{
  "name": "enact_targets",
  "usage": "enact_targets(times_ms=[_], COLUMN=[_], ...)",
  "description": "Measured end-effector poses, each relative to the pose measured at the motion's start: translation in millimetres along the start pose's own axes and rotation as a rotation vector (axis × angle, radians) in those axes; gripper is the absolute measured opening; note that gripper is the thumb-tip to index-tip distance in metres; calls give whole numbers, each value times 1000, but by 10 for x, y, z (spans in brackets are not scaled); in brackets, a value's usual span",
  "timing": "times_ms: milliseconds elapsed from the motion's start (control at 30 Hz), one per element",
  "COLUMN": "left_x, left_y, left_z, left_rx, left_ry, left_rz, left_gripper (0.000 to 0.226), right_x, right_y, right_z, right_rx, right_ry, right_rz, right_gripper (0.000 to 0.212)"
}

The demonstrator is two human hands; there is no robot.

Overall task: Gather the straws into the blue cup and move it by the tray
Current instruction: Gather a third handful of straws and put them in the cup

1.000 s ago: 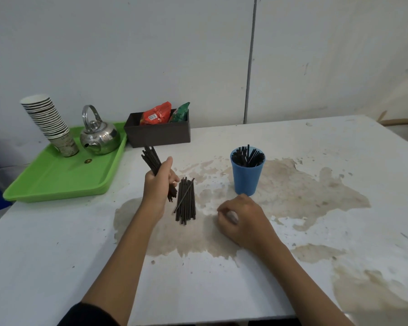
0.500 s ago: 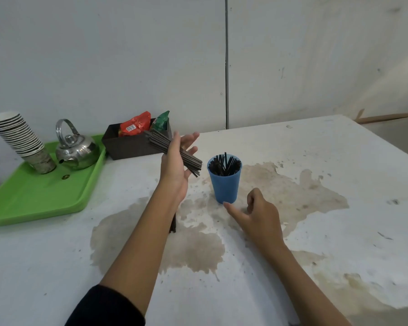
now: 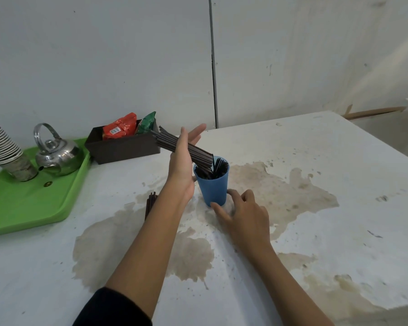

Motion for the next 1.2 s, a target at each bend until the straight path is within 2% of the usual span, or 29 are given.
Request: enact_targets(times_ms=[167, 433, 700, 900, 967, 1100, 1200], left_x=[-31, 38, -44, -60, -62, -82, -91], left_y=[12, 76, -11, 22, 39, 34, 6], left_z=[46, 116, 133, 228, 235, 240, 198], left_rx=[-24, -102, -208, -200, -184, -133, -116], left_ry=[90, 206, 431, 533, 539, 529, 457], left_rz=[40, -16, 101, 169, 167, 171, 148], left_gripper=[47, 46, 47, 36, 42, 71, 74], right_x=[-8, 5, -3, -13, -24, -21, -15], right_y=[-4, -12, -25, -19, -15, -16, -20], right_z=[-2, 6, 20, 22, 17, 16, 13], right_rx=[-6, -10, -16, -6, -3, -2, 2], right_ry=[-41, -75, -76, -85, -94, -98, -83], right_rz=[6, 18, 20, 13, 6, 5, 10], right_gripper=[64, 61, 64, 63, 63, 61, 61])
Point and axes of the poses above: each hand's wrist, its own y-axis towards the middle knuckle, its own x-axis out of the back of the hand, z = x × y, the point moved 6 cm from there along y, towards the middle knuckle, and after that the axes turned 4 degrees about -z, right-handed, at the moved point
